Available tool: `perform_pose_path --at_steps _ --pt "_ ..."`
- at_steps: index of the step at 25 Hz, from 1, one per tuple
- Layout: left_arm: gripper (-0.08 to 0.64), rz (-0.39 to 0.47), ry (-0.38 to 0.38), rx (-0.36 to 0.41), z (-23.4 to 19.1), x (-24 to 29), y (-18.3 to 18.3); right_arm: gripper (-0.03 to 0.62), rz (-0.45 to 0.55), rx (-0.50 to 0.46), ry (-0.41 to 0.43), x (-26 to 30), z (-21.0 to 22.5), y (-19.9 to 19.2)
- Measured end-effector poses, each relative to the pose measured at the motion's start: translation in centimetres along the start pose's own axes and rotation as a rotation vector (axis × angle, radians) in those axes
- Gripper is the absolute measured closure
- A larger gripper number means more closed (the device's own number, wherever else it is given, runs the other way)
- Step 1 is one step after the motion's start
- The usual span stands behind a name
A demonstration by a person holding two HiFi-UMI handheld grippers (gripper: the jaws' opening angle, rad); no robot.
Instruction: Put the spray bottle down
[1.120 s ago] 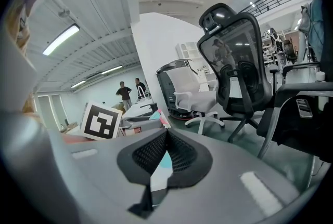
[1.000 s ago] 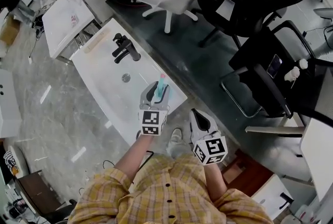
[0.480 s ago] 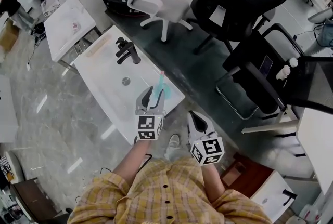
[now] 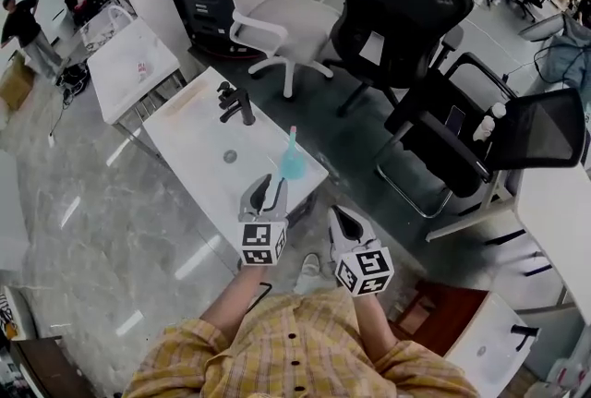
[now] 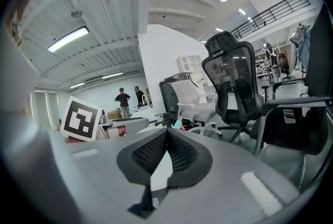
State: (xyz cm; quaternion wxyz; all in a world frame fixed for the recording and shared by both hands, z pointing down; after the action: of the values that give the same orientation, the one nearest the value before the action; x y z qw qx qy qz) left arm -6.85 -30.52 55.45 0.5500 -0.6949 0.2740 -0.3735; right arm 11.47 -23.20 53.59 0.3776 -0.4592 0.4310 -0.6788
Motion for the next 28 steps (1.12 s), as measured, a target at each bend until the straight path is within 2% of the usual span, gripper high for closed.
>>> perform_pose_path --at_steps 9,28 --pt "0.560 0.032 -0.004 0.000 2.7 -7.7 0.2 0.591 0.045 -0.016 0.008 -4.6 -4.0 0.2" --pt "0.561 0.042 -0.026 -0.021 8.1 -18.3 -0.4 0.592 0.085 -0.039 -0.024 -13.0 -7.8 -0.7"
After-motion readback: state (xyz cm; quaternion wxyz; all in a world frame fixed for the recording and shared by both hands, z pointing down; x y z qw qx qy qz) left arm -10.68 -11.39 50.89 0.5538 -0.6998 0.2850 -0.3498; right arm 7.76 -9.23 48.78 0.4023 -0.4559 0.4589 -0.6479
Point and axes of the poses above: the fingertips, and each gripper's own axes: x forward along the fingers, z to its right, y out of its top, the point moved 7 cm from there along -x, backward along the fingers, and after that the axes turned 11 degrees about -y, right-handed, at the moved point
